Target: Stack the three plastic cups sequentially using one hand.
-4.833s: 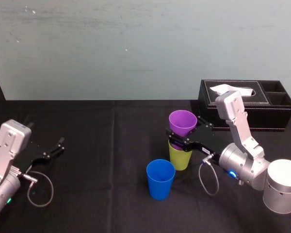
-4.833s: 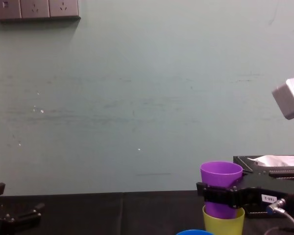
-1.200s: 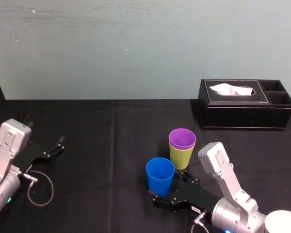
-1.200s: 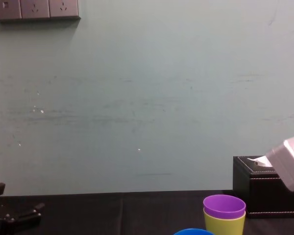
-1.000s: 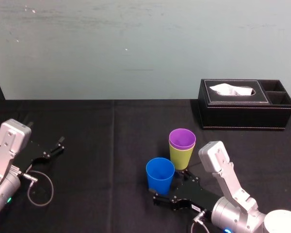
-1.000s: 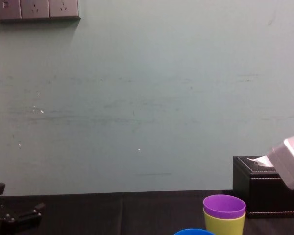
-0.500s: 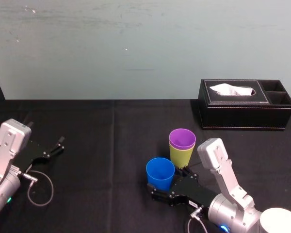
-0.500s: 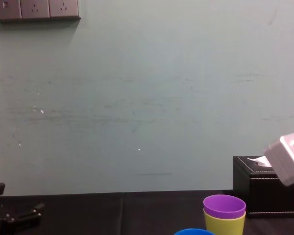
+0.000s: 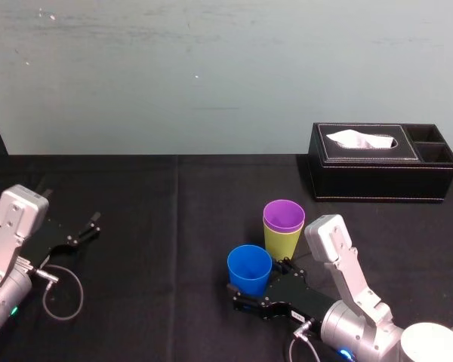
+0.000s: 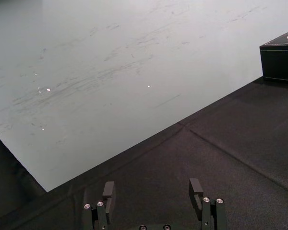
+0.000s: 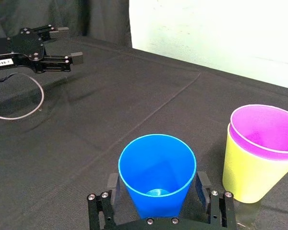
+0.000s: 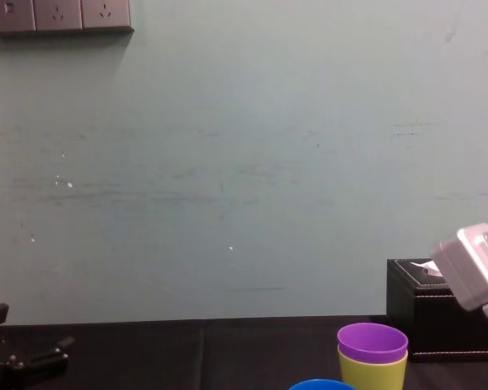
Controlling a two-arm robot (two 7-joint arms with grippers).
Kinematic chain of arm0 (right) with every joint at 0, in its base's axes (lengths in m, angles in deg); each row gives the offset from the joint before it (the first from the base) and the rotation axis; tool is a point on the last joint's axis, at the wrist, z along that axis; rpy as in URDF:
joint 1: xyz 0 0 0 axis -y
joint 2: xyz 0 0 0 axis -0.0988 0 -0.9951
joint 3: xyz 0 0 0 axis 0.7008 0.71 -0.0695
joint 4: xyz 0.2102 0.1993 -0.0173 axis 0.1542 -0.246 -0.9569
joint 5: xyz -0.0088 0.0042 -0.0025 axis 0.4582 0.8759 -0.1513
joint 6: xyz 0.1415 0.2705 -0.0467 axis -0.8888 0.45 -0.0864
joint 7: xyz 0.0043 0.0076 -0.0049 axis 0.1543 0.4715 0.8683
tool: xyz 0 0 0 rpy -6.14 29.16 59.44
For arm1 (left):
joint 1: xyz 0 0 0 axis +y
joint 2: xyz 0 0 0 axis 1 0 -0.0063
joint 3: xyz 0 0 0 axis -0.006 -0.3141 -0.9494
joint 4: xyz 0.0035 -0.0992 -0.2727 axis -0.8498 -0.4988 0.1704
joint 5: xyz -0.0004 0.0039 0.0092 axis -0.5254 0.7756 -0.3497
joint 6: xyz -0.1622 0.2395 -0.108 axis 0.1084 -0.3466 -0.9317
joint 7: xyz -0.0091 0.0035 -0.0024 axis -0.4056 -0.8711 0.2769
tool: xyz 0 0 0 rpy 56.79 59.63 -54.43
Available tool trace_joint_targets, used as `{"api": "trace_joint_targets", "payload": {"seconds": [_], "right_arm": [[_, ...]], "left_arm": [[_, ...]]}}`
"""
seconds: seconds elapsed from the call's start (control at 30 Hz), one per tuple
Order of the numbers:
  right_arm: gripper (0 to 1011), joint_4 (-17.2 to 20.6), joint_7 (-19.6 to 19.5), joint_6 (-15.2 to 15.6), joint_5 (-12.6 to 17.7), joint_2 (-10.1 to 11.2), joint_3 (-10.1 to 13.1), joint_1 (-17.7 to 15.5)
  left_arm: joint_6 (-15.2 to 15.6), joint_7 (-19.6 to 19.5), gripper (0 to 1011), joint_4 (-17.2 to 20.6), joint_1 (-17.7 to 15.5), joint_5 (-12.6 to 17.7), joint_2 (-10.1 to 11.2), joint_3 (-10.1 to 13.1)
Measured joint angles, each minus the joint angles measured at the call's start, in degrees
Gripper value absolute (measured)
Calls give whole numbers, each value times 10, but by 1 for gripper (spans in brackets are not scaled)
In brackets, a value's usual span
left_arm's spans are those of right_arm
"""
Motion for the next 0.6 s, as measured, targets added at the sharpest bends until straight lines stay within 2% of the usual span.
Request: {"api": "trace_joint_targets", "payload": {"seconds": [0.23, 0.33, 0.5, 0.6], "right_arm": [[983, 1, 0, 0, 0, 0, 0, 0], [930, 1, 0, 0, 0, 0, 0, 0], [784, 1, 0, 0, 0, 1, 0, -1], [748, 2, 0, 0, 0, 1, 0, -1]], "left_arm": [[0, 0, 1000, 0, 0, 0, 0, 0], [0, 0, 1000, 0, 0, 0, 0, 0], [0, 0, 1000, 0, 0, 0, 0, 0], [0, 0, 1000, 0, 0, 0, 0, 0]]}}
